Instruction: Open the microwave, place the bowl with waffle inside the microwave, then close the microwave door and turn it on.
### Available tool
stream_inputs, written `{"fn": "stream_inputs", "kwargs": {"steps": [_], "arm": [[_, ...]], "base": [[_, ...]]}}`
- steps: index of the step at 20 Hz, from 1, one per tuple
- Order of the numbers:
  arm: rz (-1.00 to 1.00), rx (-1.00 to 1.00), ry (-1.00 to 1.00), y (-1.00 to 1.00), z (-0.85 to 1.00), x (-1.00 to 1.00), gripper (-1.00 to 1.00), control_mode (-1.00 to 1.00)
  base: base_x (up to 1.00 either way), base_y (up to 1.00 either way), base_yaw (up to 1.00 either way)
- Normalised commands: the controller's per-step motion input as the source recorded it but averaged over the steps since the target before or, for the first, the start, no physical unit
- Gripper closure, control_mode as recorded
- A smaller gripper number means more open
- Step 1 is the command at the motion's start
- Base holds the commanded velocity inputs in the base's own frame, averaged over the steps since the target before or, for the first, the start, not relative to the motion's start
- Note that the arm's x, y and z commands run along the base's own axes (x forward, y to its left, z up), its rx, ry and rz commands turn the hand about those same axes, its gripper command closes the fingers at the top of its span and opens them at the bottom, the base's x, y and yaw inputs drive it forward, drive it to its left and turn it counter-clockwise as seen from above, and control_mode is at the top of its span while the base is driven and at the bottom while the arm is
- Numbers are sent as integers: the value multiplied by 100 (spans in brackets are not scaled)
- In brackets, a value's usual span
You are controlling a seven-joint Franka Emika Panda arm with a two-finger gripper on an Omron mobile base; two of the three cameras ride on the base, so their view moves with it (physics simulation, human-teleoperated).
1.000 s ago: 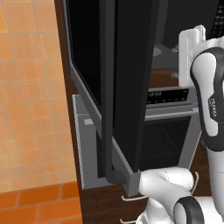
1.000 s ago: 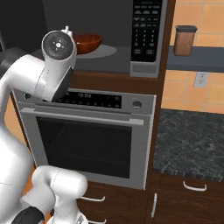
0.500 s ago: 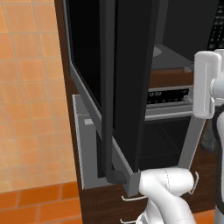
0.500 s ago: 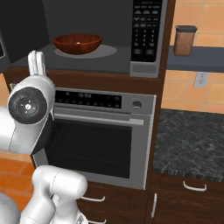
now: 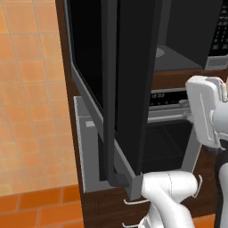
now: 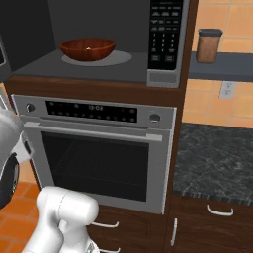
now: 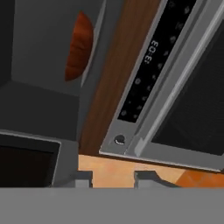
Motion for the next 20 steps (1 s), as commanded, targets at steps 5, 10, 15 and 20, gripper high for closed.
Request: {"fn": "stream_inputs", "kwargs": {"steps": [5,10,15,20], "arm": [[7,-47,2,58,-90,-45,100,-100],[22,-56,5,35,-100,25,100,-100],[35,-35,6,13,-100,87,100,-100],[51,-26,0,58,-100,28,100,-100]], "base": [[0,0,0],[0,0,0],[0,0,0],[0,0,0]]}}
